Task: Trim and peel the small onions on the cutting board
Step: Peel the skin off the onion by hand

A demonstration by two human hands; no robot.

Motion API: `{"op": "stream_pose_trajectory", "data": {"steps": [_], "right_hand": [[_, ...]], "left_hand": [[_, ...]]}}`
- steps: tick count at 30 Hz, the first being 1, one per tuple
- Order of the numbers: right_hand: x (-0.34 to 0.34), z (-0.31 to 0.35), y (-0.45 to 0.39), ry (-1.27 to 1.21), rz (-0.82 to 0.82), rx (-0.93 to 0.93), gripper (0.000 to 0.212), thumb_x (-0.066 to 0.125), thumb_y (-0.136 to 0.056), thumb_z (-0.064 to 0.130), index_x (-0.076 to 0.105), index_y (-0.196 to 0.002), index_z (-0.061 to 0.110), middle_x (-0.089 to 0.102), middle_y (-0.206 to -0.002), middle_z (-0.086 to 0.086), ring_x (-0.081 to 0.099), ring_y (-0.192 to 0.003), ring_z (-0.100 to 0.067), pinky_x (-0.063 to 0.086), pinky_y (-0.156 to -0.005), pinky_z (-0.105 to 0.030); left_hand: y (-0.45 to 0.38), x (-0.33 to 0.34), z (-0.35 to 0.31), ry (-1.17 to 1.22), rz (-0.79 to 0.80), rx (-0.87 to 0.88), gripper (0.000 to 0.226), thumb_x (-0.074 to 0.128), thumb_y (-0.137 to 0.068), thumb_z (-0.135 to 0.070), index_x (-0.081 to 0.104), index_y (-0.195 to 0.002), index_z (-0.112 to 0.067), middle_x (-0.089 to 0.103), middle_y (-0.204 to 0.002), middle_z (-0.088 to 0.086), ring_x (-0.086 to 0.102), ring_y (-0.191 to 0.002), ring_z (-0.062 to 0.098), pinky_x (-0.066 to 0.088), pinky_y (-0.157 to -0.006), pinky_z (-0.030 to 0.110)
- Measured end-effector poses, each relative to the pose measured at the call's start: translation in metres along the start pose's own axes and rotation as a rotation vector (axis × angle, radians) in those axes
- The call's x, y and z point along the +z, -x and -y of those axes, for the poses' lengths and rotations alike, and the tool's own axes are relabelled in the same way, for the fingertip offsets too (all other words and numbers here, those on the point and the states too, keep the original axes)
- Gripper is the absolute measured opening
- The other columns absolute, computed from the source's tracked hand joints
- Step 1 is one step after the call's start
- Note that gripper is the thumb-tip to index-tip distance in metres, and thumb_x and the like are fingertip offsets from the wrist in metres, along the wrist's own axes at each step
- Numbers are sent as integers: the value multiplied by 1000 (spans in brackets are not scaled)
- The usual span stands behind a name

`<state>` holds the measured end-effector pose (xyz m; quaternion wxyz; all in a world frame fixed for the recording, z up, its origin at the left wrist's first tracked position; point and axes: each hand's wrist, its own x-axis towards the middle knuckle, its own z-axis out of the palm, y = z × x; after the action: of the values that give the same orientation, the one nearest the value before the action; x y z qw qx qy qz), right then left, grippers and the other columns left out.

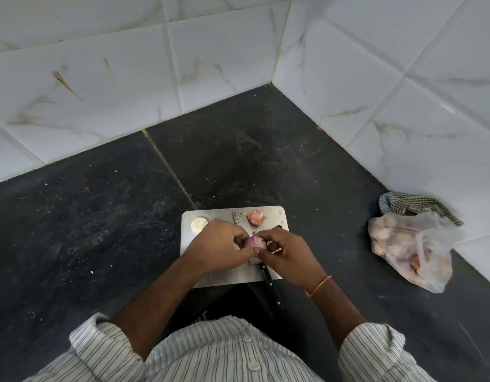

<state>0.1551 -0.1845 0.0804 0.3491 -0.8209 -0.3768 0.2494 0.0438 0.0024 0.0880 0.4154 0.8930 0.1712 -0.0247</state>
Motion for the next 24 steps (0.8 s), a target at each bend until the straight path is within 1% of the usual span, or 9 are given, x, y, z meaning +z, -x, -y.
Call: {"op": "stream_pose_trajectory", "data": {"steps": [2, 4, 6, 9, 11, 13, 16, 20, 24], "right_hand": [[0, -1, 0, 6, -9, 4, 25, 78, -94, 30, 76, -119, 30, 70, -103, 18, 66, -90, -4, 48, -79, -13], [1, -4, 1, -21, -17, 23, 25, 78, -95, 33, 75, -119, 32, 71, -104, 18, 68, -89, -6, 52, -79, -18], [1, -7, 1, -120, -18, 54, 23, 78, -96, 33, 76, -118, 33, 74, -104, 15, 70, -87, -10, 55, -79, -21], [-1, -6, 1, -461, 17, 143, 21, 74, -100, 23, 76, -121, 21, 78, -106, -4, 74, -86, -21, 61, -79, -31], [-4, -4, 1, -653, 49, 184, 23, 69, -103, 16, 72, -125, 11, 75, -112, -21, 74, -91, -25, 63, -79, -34], [-5, -5, 0, -744, 82, 189, 29, 68, -103, 20, 70, -129, 9, 73, -118, -25, 73, -97, -31, 64, -85, -42], [-1, -8, -2, -820, 130, 195, 32, 65, -103, 24, 70, -131, 10, 69, -124, -28, 70, -105, -39, 59, -99, -60], [1, -7, -2, -884, 143, 215, 29, 62, -107, 20, 69, -133, 11, 69, -128, -24, 69, -107, -37, 55, -101, -60], [4, -3, -2, -939, 132, 236, 38, 64, -101, 24, 67, -135, 6, 71, -123, -20, 67, -104, -34, 55, -97, -54]], "left_hand": [[0, 0, 0, 2, -1, 3, 19, 80, -89, -41, 86, -93, -24, 78, -78, -15, 70, -75, -1, 58, -69, 23], [1, -1, -1, 12, -5, 18, 19, 78, -92, -42, 86, -95, -25, 78, -79, -17, 70, -75, -5, 52, -63, 15], [3, -3, 0, 78, 1, 29, 17, 76, -95, -42, 86, -100, -29, 79, -84, -20, 70, -74, -8, 49, -63, 11], [5, -6, 6, 227, 8, 63, 25, 77, -90, -42, 83, -114, -37, 80, -101, -23, 75, -78, 3, 60, -69, 25], [6, -5, 12, 308, 7, 95, 39, 87, -84, -38, 77, -121, -41, 76, -114, -23, 77, -82, 14, 64, -71, 33], [8, -3, 15, 329, -12, 114, 53, 97, -78, -33, 71, -123, -42, 71, -122, -22, 75, -78, 17, 62, -68, 27], [7, 0, 17, 291, -64, 175, 53, 99, -75, -34, 69, -118, -43, 66, -124, -19, 71, -73, 17, 55, -68, 18], [7, -2, 18, 216, -88, 240, 49, 95, -78, -42, 65, -115, -51, 63, -122, -22, 68, -76, 13, 54, -69, 17], [7, -4, 17, 173, -90, 262, 46, 93, -81, -43, 61, -111, -55, 62, -119, -23, 66, -78, 15, 55, -67, 22]]}}
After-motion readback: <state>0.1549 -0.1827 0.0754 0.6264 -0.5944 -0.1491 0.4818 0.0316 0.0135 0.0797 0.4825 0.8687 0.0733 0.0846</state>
